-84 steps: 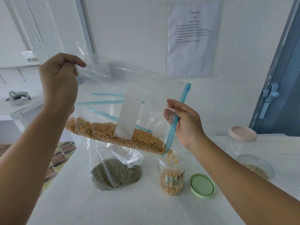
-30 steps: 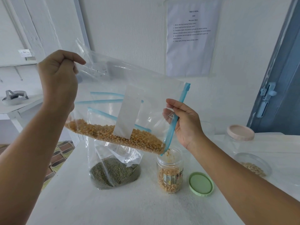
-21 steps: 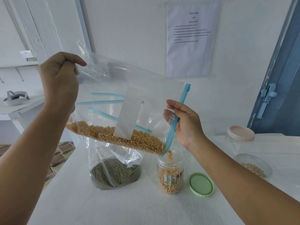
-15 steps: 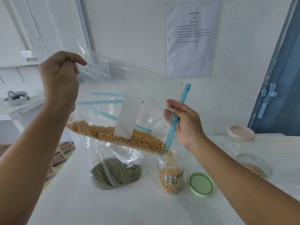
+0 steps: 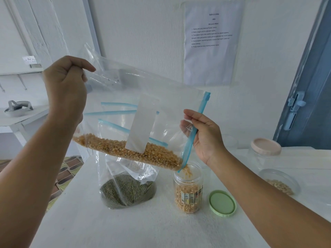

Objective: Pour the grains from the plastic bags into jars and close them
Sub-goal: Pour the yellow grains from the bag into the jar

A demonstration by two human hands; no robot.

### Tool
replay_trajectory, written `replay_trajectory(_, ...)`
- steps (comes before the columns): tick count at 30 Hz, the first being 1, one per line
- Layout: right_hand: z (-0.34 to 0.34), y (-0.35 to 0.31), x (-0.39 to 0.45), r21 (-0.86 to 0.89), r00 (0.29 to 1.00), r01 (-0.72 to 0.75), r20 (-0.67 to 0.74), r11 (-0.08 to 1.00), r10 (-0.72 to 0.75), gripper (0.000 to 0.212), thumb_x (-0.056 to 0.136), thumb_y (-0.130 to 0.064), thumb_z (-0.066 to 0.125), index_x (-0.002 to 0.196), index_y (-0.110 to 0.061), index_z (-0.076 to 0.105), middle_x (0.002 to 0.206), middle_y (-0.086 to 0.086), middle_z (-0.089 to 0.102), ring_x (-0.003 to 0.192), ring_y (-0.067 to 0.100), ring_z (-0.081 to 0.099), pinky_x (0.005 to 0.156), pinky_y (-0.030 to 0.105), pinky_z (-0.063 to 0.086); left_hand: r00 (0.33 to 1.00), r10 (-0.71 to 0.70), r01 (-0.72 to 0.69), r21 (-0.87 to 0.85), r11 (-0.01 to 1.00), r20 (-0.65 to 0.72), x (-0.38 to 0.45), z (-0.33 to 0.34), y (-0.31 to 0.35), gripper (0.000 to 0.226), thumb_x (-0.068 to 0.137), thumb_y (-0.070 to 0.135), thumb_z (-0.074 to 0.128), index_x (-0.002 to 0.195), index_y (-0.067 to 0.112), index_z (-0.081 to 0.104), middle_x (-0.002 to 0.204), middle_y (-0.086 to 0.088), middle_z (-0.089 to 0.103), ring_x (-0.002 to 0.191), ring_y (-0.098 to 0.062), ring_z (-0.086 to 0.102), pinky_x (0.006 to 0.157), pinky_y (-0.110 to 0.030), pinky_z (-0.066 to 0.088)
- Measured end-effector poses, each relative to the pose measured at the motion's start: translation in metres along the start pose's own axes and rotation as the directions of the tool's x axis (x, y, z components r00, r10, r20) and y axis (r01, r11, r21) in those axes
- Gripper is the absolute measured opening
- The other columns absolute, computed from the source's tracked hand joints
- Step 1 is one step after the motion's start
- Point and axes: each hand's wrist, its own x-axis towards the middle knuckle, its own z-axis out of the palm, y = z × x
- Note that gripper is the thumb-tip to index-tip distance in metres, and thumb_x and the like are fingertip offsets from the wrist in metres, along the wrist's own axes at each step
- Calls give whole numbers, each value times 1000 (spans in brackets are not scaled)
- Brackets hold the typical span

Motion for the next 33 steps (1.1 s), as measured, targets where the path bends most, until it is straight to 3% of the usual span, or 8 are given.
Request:
replay_trajectory(8, 0, 1, 1, 2, 1000, -2, 0, 1000, 2, 35, 103, 7, 49, 97, -5, 82, 105, 13, 71, 87, 23, 72, 86, 33, 60, 1000, 15, -15, -2, 1000, -2, 0, 1, 0, 40, 78, -1, 40, 91, 11, 76, 64, 1, 49, 61, -6, 42, 58, -20, 31)
replay_trajectory(20, -2, 2, 1, -7, 1000, -1, 0, 1000, 1, 35, 104, 6, 49, 99, -6, 82, 106, 13, 71, 90, 24, 72, 86, 33, 60, 1000, 18, -18, 3, 1000, -2, -1, 0, 1, 39, 78, -1, 40, 89, 11, 76, 64, 1, 49, 59, -7, 40, 56, -21, 29)
replay_trajectory(28, -2, 1, 1, 0, 1000, 2, 6, 1000, -2, 37, 103, 7, 48, 97, -6, 82, 106, 13, 71, 86, 22, 72, 86, 33, 60, 1000, 19, -19, 5, 1000, 0, -1, 1, 2, 41, 78, 0, 40, 77, 25, 73, 65, -2, 49, 61, -7, 41, 58, -22, 31)
replay_trajectory(33, -1, 1, 1, 6, 1000, 2, 4, 1000, -2, 36, 103, 7, 48, 98, -6, 82, 106, 13, 70, 86, 23, 72, 86, 33, 60, 1000, 21, -21, 11, 1000, 3, -3, -1, 2, 40, 78, 0, 39, 81, 20, 74, 66, -2, 49, 61, -7, 41, 58, -23, 31)
